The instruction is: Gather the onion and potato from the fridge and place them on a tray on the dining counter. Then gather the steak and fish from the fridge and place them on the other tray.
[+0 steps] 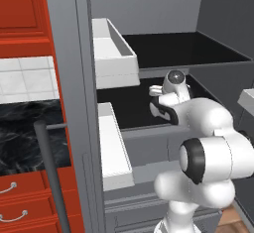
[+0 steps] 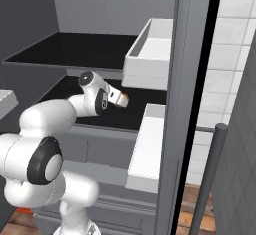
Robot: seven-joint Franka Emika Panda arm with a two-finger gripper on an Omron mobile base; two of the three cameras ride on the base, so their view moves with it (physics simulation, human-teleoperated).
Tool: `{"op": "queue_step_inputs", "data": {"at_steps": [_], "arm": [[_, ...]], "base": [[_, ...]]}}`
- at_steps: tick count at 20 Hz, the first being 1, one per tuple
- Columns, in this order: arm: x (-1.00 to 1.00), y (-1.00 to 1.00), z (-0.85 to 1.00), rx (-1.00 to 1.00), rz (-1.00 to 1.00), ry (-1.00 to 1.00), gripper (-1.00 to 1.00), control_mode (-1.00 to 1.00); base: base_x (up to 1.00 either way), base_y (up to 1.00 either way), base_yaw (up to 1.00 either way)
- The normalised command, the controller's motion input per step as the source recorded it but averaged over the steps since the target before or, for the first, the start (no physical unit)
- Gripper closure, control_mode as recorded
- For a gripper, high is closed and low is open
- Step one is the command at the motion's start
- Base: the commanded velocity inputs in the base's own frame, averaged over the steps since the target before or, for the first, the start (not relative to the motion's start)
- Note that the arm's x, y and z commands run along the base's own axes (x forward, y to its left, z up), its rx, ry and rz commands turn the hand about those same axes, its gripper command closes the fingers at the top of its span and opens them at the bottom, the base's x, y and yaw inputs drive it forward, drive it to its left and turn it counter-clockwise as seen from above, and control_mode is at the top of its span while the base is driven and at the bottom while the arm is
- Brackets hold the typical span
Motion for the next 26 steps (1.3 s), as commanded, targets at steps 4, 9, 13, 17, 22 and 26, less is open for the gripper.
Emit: {"op": "queue_step_inputs", "data": {"at_steps": [4,9,13,17,22,26], "arm": [[0.28,-0.10,-0.17,0.00,0.00,0.00,-1.00,-1.00],[0.24,-0.04,-0.11,0.00,0.00,0.03,-1.00,-1.00],[0.22,-0.04,-0.09,0.00,0.00,0.06,-1.00,-1.00],[0.12,-0.06,-0.30,0.00,0.00,0.09,-1.00,-1.00],[0.12,-0.04,-0.66,-0.01,0.00,0.01,-1.00,-1.00],[0.18,-0.15,-0.95,-0.10,0.00,-0.04,-1.00,-1.00]], "base": [[0.00,0.00,0.00],[0.00,0.00,0.00],[0.00,0.00,0.00],[0.00,0.00,0.00],[0.00,0.00,0.00],[0.00,0.00,0.00]]}}
